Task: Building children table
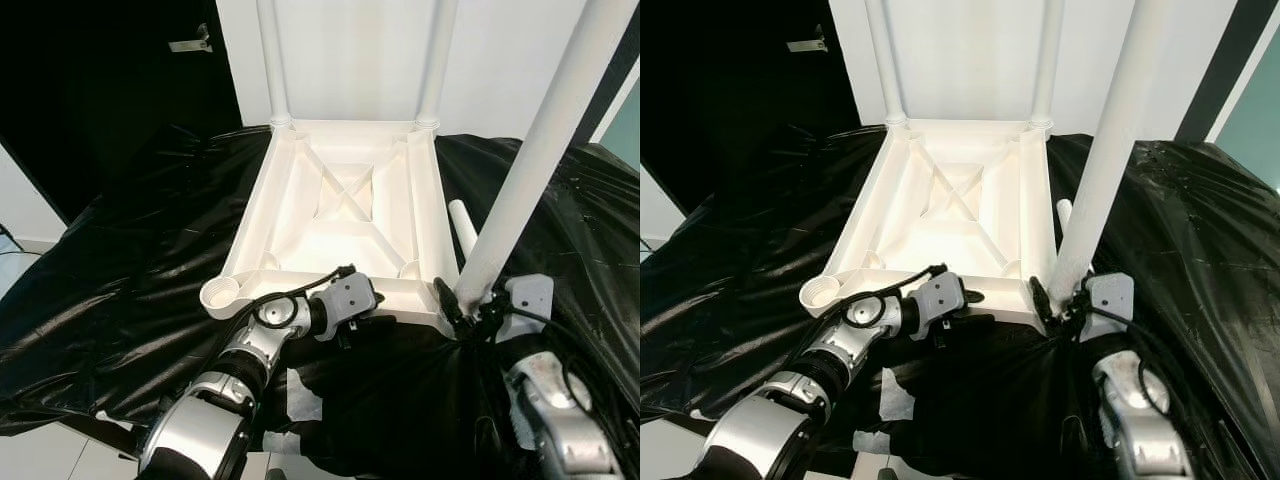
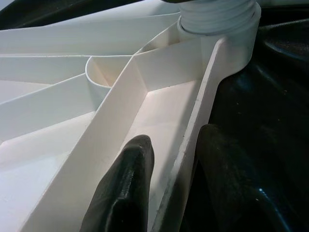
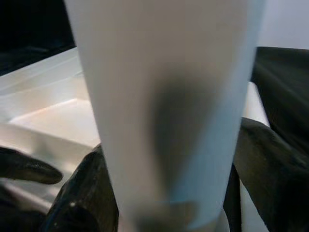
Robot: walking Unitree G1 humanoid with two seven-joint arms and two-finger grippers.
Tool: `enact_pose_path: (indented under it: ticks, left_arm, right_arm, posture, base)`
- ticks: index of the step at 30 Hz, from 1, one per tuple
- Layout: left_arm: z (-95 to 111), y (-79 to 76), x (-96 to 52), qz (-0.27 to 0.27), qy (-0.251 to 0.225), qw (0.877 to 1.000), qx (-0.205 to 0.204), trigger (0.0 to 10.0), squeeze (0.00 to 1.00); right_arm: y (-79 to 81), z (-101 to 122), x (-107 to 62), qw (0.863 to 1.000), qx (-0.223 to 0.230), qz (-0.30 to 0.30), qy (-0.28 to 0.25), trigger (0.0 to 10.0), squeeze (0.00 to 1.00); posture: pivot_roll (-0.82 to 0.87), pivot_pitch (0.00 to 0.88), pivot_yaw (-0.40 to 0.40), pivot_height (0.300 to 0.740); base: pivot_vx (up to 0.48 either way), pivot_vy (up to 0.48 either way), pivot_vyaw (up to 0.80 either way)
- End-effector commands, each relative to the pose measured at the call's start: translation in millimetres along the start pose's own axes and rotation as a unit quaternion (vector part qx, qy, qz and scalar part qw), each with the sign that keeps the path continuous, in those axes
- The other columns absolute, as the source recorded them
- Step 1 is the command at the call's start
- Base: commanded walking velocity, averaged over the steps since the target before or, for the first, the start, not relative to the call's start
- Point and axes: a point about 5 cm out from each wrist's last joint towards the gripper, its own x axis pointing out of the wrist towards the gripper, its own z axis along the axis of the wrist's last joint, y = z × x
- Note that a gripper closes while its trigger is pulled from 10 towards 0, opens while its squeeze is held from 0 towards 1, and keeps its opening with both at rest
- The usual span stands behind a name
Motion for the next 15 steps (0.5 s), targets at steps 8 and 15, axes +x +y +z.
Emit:
enact_pose_path:
  ticks: [8,15]
  left_arm:
    - [-23.5,-7.0,-2.2,0.075,0.046,0.995,-0.043,10.0,0.00]
    - [-24.1,-6.2,-3.4,0.078,0.047,0.995,-0.044,10.0,0.00]
  right_arm:
    - [-15.6,9.4,6.0,0.995,0.037,0.097,-0.002,1.7,0.00]
    - [-16.2,10.4,3.8,0.986,0.057,0.155,0.004,0.0,0.00]
  posture:
    - [-0.02,0.000,-0.004,0.740]
    - [-0.02,0.000,-0.004,0.740]
  base:
    - [0.000,0.000,0.00]
    - [0.000,0.000,0.00]
